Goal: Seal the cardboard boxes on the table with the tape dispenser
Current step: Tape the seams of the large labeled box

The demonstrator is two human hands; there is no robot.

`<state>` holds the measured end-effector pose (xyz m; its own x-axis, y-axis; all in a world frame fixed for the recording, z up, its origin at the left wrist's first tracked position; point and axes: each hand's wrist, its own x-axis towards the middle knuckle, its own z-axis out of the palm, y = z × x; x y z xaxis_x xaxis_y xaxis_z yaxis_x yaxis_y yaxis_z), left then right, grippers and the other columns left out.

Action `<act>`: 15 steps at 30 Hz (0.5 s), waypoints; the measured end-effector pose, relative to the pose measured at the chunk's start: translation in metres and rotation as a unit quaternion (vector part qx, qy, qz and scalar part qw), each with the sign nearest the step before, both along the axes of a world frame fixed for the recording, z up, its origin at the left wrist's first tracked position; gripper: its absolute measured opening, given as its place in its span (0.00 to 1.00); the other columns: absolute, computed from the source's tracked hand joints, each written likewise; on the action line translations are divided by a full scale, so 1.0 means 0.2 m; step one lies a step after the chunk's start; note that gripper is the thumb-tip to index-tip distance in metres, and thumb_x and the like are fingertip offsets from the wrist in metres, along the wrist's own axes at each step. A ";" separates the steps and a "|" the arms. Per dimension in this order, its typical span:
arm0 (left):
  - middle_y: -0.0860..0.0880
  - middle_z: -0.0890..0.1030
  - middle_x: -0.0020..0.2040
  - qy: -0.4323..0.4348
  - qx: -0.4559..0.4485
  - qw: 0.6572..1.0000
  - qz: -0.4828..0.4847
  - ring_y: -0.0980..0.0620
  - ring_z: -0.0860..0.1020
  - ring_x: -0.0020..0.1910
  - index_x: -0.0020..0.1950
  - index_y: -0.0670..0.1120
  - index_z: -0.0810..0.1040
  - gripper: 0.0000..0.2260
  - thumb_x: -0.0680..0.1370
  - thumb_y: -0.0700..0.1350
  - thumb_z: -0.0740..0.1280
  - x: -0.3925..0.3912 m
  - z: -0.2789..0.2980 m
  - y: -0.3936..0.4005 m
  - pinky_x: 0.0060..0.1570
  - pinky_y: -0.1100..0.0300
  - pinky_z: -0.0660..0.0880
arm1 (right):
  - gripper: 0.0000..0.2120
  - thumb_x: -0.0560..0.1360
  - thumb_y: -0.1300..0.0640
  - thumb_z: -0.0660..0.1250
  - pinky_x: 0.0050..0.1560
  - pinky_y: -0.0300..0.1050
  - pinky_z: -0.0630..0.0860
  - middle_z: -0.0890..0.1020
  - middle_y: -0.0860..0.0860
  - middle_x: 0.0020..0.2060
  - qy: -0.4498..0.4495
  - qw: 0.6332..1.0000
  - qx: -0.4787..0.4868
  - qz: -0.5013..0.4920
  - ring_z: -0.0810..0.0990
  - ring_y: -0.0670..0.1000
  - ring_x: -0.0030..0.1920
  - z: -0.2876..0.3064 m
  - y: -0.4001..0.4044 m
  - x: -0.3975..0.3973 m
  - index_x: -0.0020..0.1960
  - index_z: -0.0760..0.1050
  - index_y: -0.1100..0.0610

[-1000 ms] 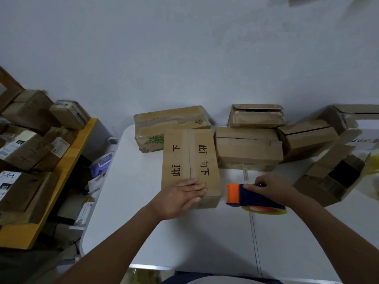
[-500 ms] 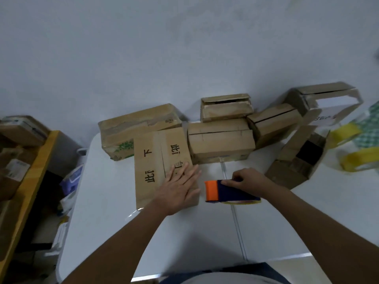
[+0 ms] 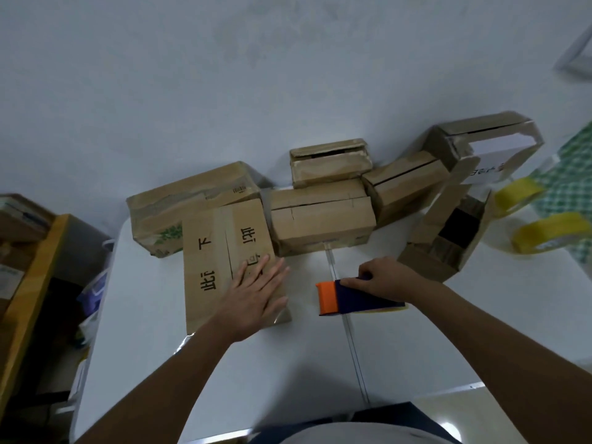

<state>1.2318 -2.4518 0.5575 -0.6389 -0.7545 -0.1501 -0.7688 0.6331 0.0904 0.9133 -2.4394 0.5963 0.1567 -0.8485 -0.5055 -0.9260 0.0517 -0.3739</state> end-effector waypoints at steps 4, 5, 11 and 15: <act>0.55 0.48 0.81 -0.011 -0.009 1.000 0.001 0.52 0.41 0.80 0.81 0.54 0.48 0.28 0.83 0.64 0.41 -0.02 0.01 0.00 0.75 0.44 0.41 | 0.19 0.78 0.39 0.60 0.48 0.43 0.75 0.80 0.53 0.52 -0.011 0.999 0.048 -0.013 0.78 0.49 0.48 -0.02 0.00 0.01 0.58 0.73 0.53; 0.55 0.49 0.81 -0.012 -0.010 1.000 0.002 0.51 0.41 0.80 0.81 0.54 0.48 0.28 0.83 0.63 0.42 -0.02 0.01 0.00 0.75 0.44 0.41 | 0.20 0.78 0.39 0.59 0.48 0.43 0.75 0.80 0.54 0.52 0.000 0.999 0.038 -0.011 0.78 0.50 0.48 -0.03 0.00 0.04 0.58 0.73 0.54; 0.56 0.44 0.81 -0.009 0.002 1.000 0.000 0.54 0.36 0.79 0.81 0.54 0.46 0.28 0.83 0.64 0.41 -0.01 0.01 0.00 0.77 0.43 0.39 | 0.23 0.78 0.37 0.57 0.44 0.45 0.74 0.79 0.54 0.47 0.056 0.998 -0.034 -0.015 0.78 0.53 0.45 -0.09 0.02 0.20 0.56 0.73 0.56; 0.55 0.44 0.81 -0.010 0.000 1.000 -0.002 0.54 0.36 0.79 0.81 0.54 0.46 0.28 0.83 0.64 0.40 -0.01 0.00 0.00 0.77 0.43 0.39 | 0.22 0.79 0.37 0.57 0.43 0.45 0.74 0.80 0.53 0.46 0.062 0.996 -0.061 -0.022 0.78 0.53 0.43 -0.11 0.02 0.24 0.56 0.72 0.55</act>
